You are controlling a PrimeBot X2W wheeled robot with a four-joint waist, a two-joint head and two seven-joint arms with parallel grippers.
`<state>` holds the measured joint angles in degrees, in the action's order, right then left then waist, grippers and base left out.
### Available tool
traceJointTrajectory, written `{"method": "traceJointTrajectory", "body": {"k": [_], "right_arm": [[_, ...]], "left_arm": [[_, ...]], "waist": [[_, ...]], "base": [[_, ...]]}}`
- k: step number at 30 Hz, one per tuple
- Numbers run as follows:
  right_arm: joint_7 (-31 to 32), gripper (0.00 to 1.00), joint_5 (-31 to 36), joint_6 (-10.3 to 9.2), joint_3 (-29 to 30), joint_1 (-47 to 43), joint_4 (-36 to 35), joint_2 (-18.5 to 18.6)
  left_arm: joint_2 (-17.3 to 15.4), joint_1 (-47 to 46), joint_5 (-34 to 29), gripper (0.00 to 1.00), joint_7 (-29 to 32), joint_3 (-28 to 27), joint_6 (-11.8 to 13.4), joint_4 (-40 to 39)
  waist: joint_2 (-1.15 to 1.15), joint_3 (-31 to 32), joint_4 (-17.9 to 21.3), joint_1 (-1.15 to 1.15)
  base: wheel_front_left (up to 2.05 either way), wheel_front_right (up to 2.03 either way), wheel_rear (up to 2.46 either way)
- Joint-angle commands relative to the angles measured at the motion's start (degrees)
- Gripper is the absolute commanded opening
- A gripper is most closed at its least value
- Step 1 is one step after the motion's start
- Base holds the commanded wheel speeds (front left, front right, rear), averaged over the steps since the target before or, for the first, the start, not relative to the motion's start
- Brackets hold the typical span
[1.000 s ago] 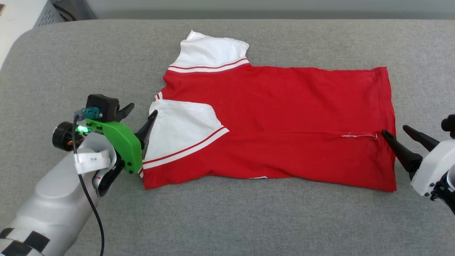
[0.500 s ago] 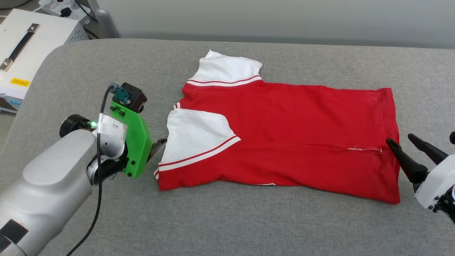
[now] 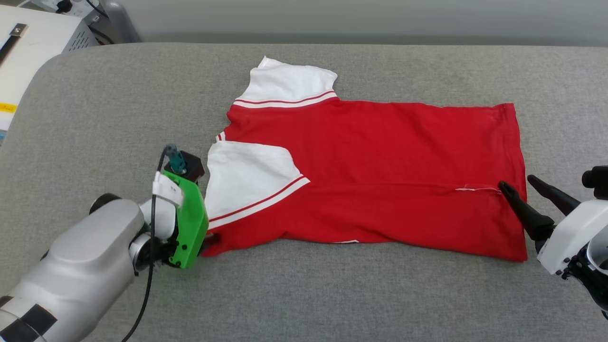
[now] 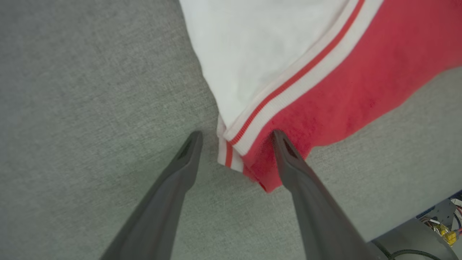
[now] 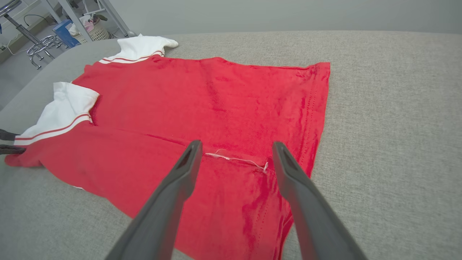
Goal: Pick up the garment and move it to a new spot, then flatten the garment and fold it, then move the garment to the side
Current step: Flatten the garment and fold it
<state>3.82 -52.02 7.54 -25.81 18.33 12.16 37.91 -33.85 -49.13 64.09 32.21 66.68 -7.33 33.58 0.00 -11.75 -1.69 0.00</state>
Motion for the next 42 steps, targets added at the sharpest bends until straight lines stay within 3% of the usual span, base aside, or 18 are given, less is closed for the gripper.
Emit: {"method": "traceJointTrajectory", "body": {"k": [1,9,10,11,12,15,21,28,34,42], "right_arm": [[0.3,1.0,0.4,-0.05,0.5,-0.1,-0.4,-0.4],[1.4,1.0,1.5,-0.05,1.7,0.5,-0.9,-1.6],[1.6,1.0,1.7,-0.05,1.8,0.6,-1.0,-1.6],[1.8,1.0,1.9,-0.05,1.8,0.7,-1.1,-1.6],[2.0,1.0,2.3,-0.05,1.8,0.9,-1.4,-1.5],[3.4,1.0,3.5,-0.05,1.6,1.5,-2.4,-0.3],[9.2,1.0,5.7,-0.05,2.3,2.9,-5.8,4.3],[26.0,1.0,4.5,-0.05,3.2,2.8,-7.5,8.7],[35.4,1.0,3.5,-0.05,5.4,1.3,-5.7,6.8],[36.2,1.0,6.4,-0.05,5.1,0.4,-0.6,1.1]], "left_arm": [[0.5,1.6,0.5,1.0,0.8,1.0,-0.2,0.7],[1.5,3.1,0.8,1.0,0.2,2.9,-0.2,4.5],[1.8,3.1,1.0,0.35,-0.4,2.9,-0.2,4.9],[1.9,3.2,1.1,0.07,-1.2,2.8,-0.2,5.2],[2.1,3.1,1.3,0.0,-2.2,2.6,-0.2,5.4],[1.9,2.9,1.9,0.0,-4.4,2.3,-0.2,4.3],[-1.6,1.7,1.3,0.0,-8.3,2.9,-0.2,-1.8],[-4.6,2.1,1.1,0.0,-10.2,3.4,-0.2,-8.4],[-5.0,1.7,0.3,0.0,-10.9,3.3,0.5,-10.7],[-4.7,1.2,-0.1,0.0,-11.7,3.1,0.9,-11.0]], "waist": [[0.0,-0.7,0.6,0.0],[0.0,-1.6,1.3,0.0],[0.0,-1.5,1.3,0.0],[0.0,-1.4,1.2,0.0],[0.0,-1.2,1.3,0.0],[0.0,-0.3,1.3,0.0],[0.0,1.4,0.8,0.0],[0.0,1.8,0.3,0.0],[0.0,0.3,-0.5,0.0],[0.0,-1.9,-1.4,0.0]], "base": [[0.0,0.0,0.0],[0.0,0.0,0.0],[0.0,0.0,0.0],[0.0,0.0,0.0],[0.0,0.0,0.0],[0.0,0.0,0.0],[0.0,0.0,0.0],[0.0,0.0,0.0],[0.0,0.0,0.0],[0.0,0.0,0.0]]}}
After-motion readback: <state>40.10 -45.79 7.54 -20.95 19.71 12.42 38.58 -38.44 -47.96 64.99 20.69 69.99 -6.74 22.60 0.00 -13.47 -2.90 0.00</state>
